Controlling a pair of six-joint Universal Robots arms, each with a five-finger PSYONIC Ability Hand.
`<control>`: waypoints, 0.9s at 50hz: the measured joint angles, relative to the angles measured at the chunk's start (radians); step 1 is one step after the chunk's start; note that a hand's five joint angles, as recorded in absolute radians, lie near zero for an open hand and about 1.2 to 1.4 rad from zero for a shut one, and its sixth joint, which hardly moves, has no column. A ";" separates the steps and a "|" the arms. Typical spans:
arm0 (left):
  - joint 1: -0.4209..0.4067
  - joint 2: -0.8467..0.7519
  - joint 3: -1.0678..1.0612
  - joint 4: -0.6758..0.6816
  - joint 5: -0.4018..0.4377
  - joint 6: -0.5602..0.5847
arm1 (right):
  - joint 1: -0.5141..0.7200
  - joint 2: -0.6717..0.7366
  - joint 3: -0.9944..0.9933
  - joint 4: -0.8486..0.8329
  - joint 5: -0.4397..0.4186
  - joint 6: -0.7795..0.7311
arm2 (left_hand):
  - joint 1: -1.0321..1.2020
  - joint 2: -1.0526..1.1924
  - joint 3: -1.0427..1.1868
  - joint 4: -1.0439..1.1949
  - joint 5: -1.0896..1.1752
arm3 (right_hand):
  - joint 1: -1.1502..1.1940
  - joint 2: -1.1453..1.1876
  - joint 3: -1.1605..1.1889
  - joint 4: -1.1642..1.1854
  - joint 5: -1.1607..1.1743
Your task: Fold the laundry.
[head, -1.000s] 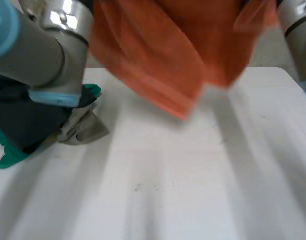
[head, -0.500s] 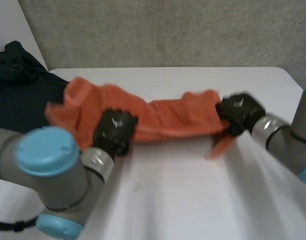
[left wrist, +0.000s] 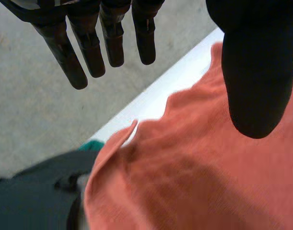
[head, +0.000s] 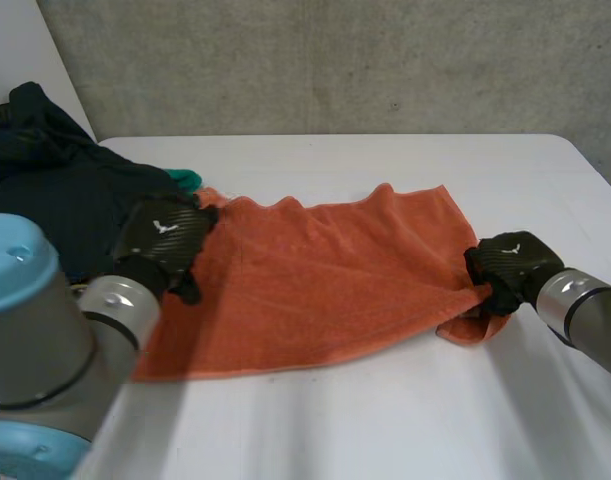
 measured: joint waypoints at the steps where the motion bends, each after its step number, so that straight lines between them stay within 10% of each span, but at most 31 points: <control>1: 0.027 0.003 -0.011 -0.006 0.024 0.001 | -0.009 -0.001 0.001 0.000 -0.006 0.001 | 0.000 0.000 0.000 0.000 0.000 | 0.000 0.000 0.000 0.000 0.000; 15: 0.286 0.001 -0.225 -0.059 0.369 0.140 | -0.035 0.015 -0.014 -0.007 -0.021 0.021 | 0.001 0.003 0.002 0.002 0.004 | 0.000 0.000 0.000 0.000 0.000; 45: 0.291 -0.066 -0.326 0.093 0.342 0.340 | -0.031 0.017 -0.003 -0.011 -0.029 0.021 | 0.140 0.161 0.161 0.171 0.181 | 0.000 0.000 0.000 0.000 0.000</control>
